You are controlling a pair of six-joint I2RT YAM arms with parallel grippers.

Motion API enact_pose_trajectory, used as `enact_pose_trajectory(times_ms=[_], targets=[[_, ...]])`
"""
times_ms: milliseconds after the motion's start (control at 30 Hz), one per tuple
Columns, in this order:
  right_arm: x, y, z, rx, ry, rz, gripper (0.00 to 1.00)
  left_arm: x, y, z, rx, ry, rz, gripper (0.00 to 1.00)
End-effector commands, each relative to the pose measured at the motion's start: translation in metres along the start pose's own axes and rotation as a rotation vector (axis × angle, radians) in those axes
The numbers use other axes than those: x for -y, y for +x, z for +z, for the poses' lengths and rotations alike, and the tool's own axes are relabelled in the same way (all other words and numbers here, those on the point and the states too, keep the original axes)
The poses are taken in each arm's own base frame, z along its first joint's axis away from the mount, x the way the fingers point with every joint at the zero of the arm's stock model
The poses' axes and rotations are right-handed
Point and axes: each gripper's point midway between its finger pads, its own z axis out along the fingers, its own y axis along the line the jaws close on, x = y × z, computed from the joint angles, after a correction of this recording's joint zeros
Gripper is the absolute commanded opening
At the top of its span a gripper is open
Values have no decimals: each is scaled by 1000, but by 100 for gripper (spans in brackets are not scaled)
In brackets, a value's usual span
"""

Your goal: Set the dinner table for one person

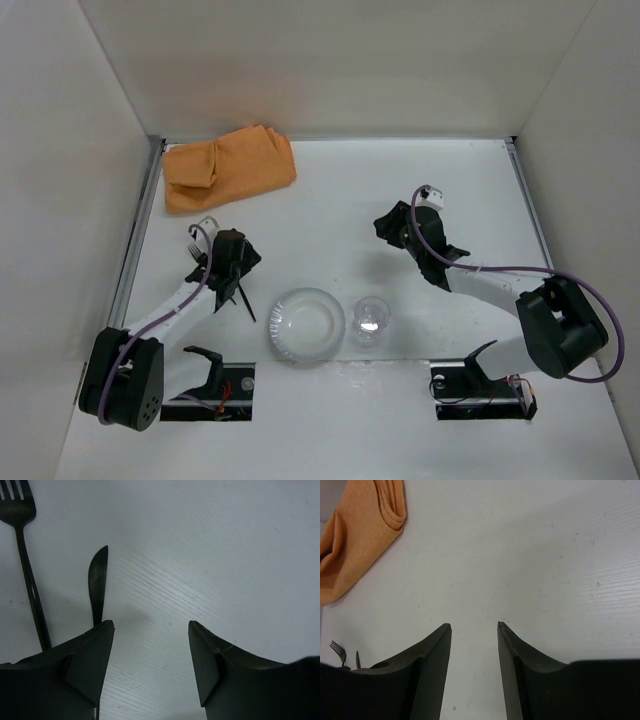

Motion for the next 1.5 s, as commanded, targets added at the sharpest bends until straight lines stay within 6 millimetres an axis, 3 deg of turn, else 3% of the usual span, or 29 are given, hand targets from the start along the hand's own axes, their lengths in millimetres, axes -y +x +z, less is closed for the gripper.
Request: enact_pose_trajectory(times_ms=[0, 267, 467, 567, 633, 900, 1033, 1200, 1367, 1467], targets=[[-9, -17, 2, 62, -22, 11, 48, 16, -12, 1, 38, 79, -94, 59], [-8, -15, 4, 54, -21, 9, 46, 21, -31, 5, 93, 114, -191, 59], [-14, -14, 3, 40, -46, 5, 14, 21, -54, 24, 138, 73, -334, 57], [-14, -11, 5, 28, -44, 3, 12, 22, -66, 38, 146, 52, -404, 58], [-17, -10, 5, 20, -49, -5, 15, 22, -76, 46, 172, 44, -444, 58], [-17, -9, 6, 26, -47, -20, 46, 5, -115, 87, 221, -32, -643, 59], [-17, -7, 8, 17, -46, -17, 48, 12, -123, 114, 191, -41, -650, 59], [-19, -5, 8, 16, -49, -27, 49, 21, -116, 144, 146, -54, -652, 59], [-22, -7, 6, 20, -57, -33, 49, 27, -113, 159, 154, -56, -656, 59], [-25, -2, 8, 4, -65, -33, 48, 42, -116, 167, 158, -37, -639, 57]])
